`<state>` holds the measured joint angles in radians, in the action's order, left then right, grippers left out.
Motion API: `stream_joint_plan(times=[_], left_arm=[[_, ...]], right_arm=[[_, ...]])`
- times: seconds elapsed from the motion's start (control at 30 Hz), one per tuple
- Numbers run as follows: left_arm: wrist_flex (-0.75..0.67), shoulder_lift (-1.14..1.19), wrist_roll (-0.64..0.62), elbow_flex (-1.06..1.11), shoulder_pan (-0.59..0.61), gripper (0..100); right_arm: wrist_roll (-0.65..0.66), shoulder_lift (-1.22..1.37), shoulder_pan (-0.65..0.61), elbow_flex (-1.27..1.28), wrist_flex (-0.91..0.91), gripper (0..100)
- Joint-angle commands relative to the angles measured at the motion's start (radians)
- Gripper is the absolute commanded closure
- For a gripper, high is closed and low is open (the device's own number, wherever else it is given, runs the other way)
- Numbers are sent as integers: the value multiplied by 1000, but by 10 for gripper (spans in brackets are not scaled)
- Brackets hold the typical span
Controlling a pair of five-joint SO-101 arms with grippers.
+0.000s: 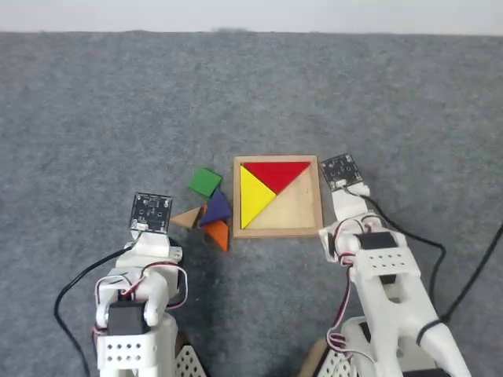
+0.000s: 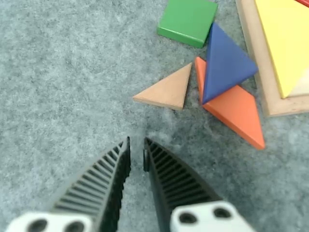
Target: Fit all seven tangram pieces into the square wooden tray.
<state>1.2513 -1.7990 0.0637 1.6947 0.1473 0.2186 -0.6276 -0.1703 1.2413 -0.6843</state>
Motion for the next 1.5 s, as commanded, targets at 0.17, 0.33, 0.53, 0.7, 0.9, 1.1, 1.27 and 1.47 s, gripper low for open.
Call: stream_joint_plan(times=[0.17,0.33,0.53,0.7,0.9,1.1,1.27,1.47], left_arm=[[5,-9,5,-12,-261,953],[3,-9,23,-12,-282,953],[-81,-11,575,-12,-173,956],[-276,-3,417,-77,86,953],[-95,6,404,-341,106,952],[-34,394,402,-648,64,952],[11,921,423,-932,51,952],[264,1410,496,-1251,-133,927]], right_arm=[[-8,-31,4,6,48,990],[-8,-31,4,6,50,990],[-6,-27,4,6,51,990],[-8,-25,4,6,51,990],[-6,-25,4,6,51,990],[-6,-25,4,6,51,990],[-6,-25,4,6,51,990],[-6,-25,4,8,73,990]])
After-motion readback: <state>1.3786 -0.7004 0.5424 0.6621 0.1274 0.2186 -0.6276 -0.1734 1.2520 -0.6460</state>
